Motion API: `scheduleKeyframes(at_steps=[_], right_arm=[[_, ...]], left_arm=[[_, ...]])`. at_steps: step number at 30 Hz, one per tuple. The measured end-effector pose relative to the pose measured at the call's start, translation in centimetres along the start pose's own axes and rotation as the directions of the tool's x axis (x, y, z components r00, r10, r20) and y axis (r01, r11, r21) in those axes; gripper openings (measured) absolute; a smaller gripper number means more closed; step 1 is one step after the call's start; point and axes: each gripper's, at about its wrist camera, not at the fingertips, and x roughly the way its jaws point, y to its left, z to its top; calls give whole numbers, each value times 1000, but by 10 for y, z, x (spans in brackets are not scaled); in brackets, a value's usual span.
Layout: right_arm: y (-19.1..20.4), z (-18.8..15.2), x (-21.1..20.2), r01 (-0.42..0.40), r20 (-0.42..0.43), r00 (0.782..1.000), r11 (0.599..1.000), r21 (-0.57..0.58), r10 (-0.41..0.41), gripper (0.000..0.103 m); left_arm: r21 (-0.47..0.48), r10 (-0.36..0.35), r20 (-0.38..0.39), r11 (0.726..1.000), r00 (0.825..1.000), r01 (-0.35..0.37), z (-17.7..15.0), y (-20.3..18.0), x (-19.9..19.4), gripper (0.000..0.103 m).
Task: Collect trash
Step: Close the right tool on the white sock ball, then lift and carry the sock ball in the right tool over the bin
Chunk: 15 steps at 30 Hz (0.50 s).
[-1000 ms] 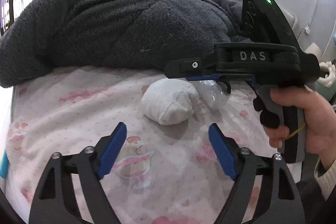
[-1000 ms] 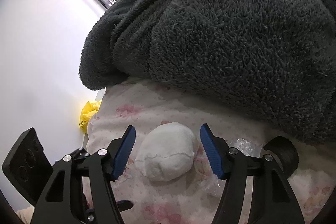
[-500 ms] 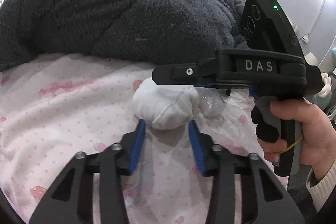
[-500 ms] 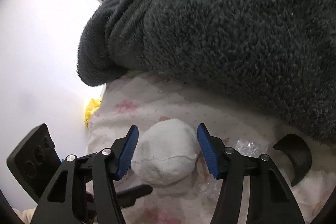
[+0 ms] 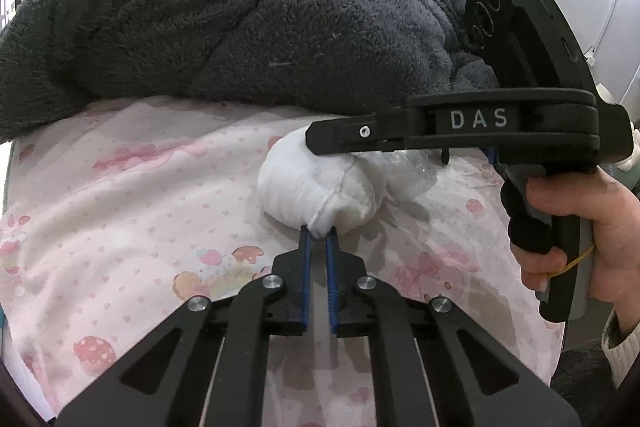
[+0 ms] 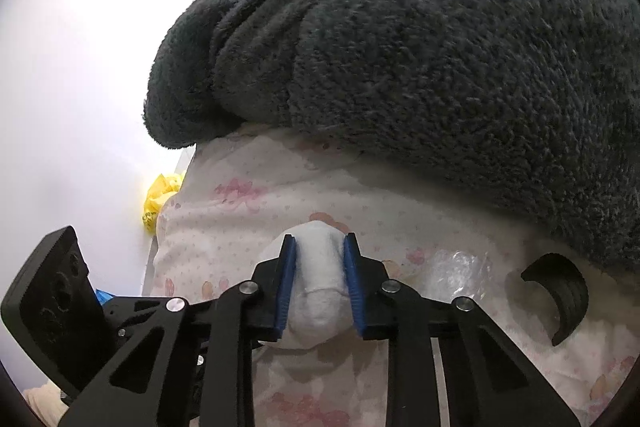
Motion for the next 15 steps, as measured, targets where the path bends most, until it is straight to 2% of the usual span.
scheduleKeyframes(at_steps=[15], right_arm=[[45, -11, -12, -25, 42, 999, 995, -92, 29, 19]], left_arm=[[-5, 55, 32, 998, 998, -55, -21, 12, -41, 8]])
